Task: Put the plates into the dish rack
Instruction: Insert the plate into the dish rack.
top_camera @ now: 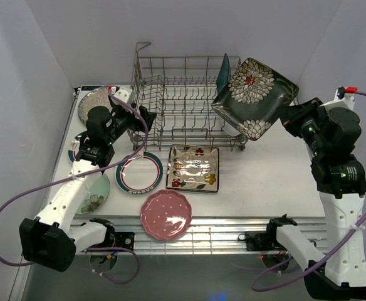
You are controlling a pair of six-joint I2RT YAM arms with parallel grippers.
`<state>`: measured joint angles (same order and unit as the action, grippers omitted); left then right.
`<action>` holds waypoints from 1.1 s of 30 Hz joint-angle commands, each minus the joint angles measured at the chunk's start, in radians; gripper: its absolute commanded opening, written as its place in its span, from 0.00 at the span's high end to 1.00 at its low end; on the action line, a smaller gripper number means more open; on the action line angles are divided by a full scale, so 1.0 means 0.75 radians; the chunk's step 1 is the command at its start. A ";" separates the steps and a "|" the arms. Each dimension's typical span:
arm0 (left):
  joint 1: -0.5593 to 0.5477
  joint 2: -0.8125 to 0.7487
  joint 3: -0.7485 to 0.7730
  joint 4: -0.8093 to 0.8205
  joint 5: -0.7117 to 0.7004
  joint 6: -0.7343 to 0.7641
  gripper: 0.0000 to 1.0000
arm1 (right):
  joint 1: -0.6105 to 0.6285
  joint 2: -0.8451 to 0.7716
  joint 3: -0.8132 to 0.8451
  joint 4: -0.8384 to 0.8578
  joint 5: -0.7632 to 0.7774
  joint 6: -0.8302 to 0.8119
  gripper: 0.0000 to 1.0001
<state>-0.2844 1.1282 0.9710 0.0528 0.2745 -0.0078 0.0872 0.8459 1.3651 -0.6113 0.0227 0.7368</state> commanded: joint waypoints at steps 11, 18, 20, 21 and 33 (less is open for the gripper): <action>-0.005 -0.038 -0.002 -0.007 0.025 -0.002 0.02 | 0.017 0.144 0.137 0.471 -0.041 -0.040 0.92; -0.005 -0.038 -0.002 -0.009 0.025 -0.002 0.02 | 0.119 0.185 0.149 0.506 0.149 -0.078 0.92; -0.005 -0.036 0.000 -0.007 0.025 -0.002 0.02 | 0.152 0.208 0.158 0.516 0.227 -0.097 0.92; -0.005 -0.034 0.000 -0.007 0.025 0.000 0.02 | 0.186 0.218 0.166 0.516 0.246 -0.105 0.92; -0.005 -0.032 -0.002 -0.009 0.021 0.000 0.02 | 0.583 0.424 0.284 0.668 0.835 -0.389 0.92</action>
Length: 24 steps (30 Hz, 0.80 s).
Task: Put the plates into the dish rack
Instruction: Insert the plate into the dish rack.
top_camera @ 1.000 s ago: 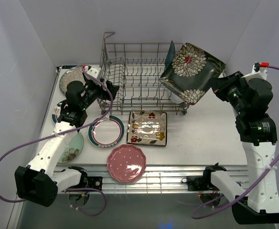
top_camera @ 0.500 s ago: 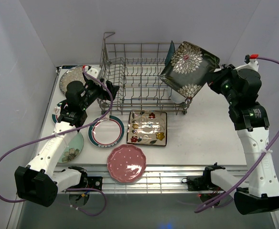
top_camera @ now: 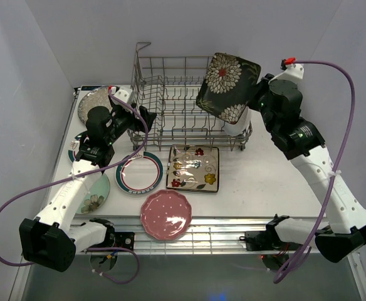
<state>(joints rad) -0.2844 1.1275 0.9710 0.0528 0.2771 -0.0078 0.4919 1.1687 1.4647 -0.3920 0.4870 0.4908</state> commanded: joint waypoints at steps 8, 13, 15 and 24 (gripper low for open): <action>-0.005 -0.029 -0.002 -0.009 0.017 0.002 0.02 | 0.168 0.188 0.260 0.551 0.481 -0.339 0.92; -0.005 -0.022 0.000 -0.009 0.019 0.002 0.02 | 0.185 0.299 0.317 0.633 0.541 -0.478 0.92; -0.005 -0.020 0.000 -0.009 0.019 0.002 0.02 | 0.187 0.344 0.390 0.641 0.533 -0.572 0.92; -0.003 -0.008 0.000 -0.007 0.017 0.004 0.02 | 0.211 0.612 0.512 0.872 0.647 -0.885 0.92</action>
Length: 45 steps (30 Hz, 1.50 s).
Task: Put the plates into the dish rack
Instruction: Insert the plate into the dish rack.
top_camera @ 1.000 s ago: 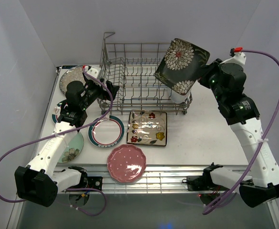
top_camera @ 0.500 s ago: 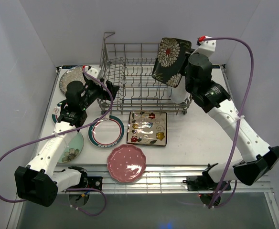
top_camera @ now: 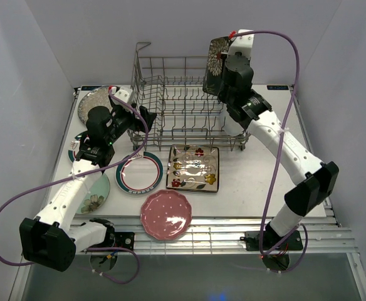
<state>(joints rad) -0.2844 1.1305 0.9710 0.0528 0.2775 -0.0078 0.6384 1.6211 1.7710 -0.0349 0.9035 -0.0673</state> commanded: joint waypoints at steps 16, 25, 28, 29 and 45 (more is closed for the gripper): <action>-0.009 0.006 0.000 -0.005 0.027 0.004 0.02 | 0.018 0.389 0.383 0.593 0.139 -0.612 0.92; -0.009 -0.006 -0.004 -0.003 0.017 0.004 0.02 | 0.008 0.581 0.590 0.536 0.037 -0.771 0.92; -0.011 -0.004 -0.002 -0.003 0.017 0.004 0.02 | 0.002 0.606 0.612 0.513 0.012 -0.781 0.92; -0.011 -0.004 -0.002 -0.003 0.017 0.004 0.02 | -0.004 0.614 0.625 0.499 0.012 -0.786 0.92; -0.014 -0.002 -0.002 -0.003 0.023 0.004 0.02 | -0.078 0.632 0.551 0.494 0.016 -0.806 0.92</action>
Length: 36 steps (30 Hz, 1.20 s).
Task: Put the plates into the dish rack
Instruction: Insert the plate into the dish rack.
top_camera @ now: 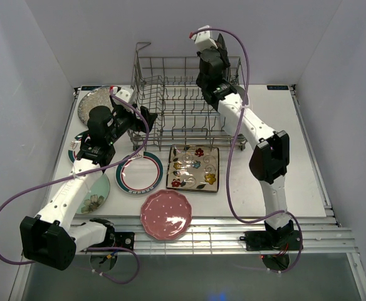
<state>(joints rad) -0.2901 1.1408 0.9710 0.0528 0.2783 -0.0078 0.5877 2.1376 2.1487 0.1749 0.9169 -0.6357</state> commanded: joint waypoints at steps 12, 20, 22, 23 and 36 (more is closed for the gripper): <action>-0.008 -0.016 -0.004 -0.003 0.024 0.004 0.02 | -0.025 0.036 0.064 0.231 0.015 -0.105 0.92; -0.008 -0.014 -0.004 -0.003 0.026 0.004 0.02 | -0.025 0.095 0.058 0.274 0.035 -0.167 0.92; -0.008 -0.014 -0.004 -0.003 0.026 0.004 0.02 | -0.025 0.111 0.093 0.258 0.031 -0.173 0.92; -0.008 -0.014 -0.002 -0.003 0.026 0.004 0.02 | -0.025 0.128 0.105 0.256 0.033 -0.175 0.92; -0.012 -0.003 -0.006 -0.003 0.032 0.004 0.02 | -0.053 0.230 0.164 0.339 0.101 -0.177 0.92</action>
<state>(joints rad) -0.2920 1.1412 0.9710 0.0528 0.2825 -0.0078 0.5663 2.3337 2.1841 0.2276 0.9306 -0.7219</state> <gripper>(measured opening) 0.976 0.110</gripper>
